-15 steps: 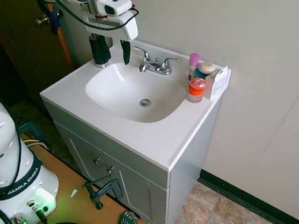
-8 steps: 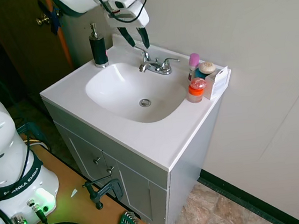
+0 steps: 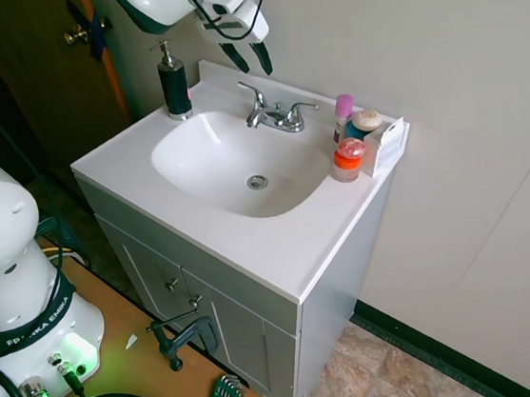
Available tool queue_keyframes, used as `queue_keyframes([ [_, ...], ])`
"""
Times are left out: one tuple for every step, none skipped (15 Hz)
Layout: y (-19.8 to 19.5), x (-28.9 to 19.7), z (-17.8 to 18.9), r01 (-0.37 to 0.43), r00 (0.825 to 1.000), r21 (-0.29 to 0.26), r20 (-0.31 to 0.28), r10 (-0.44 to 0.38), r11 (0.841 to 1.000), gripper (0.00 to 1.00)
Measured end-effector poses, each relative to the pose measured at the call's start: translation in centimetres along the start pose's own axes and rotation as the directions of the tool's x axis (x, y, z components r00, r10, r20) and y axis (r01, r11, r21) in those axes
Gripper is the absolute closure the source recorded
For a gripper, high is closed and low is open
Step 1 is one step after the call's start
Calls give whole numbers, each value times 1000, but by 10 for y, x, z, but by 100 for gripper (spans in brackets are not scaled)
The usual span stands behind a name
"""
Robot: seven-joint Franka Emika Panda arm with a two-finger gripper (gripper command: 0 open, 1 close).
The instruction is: Turn on the hot water
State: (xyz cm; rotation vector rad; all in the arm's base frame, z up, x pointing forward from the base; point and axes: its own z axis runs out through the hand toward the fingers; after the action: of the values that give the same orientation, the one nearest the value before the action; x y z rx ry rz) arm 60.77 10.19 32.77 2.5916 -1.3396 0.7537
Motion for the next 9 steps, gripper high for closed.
queue_keyframes([
  [1,-3,5,4,1000,-8,3,-4,1000,0],
  [2,-5,10,6,1000,-17,6,-6,1000,0],
  [4,-8,14,8,1000,-24,9,-8,1000,0],
  [7,-10,19,9,1000,-31,14,-9,999,0],
  [11,-12,21,7,1000,-34,17,-7,999,0],
  [14,-13,24,6,1000,-36,21,-5,999,0],
  [19,-16,26,6,1000,-38,27,-5,999,0],
  [27,-19,26,6,999,-40,33,-5,999,0],
  [37,-21,25,5,999,-44,39,-3,999,0],
])
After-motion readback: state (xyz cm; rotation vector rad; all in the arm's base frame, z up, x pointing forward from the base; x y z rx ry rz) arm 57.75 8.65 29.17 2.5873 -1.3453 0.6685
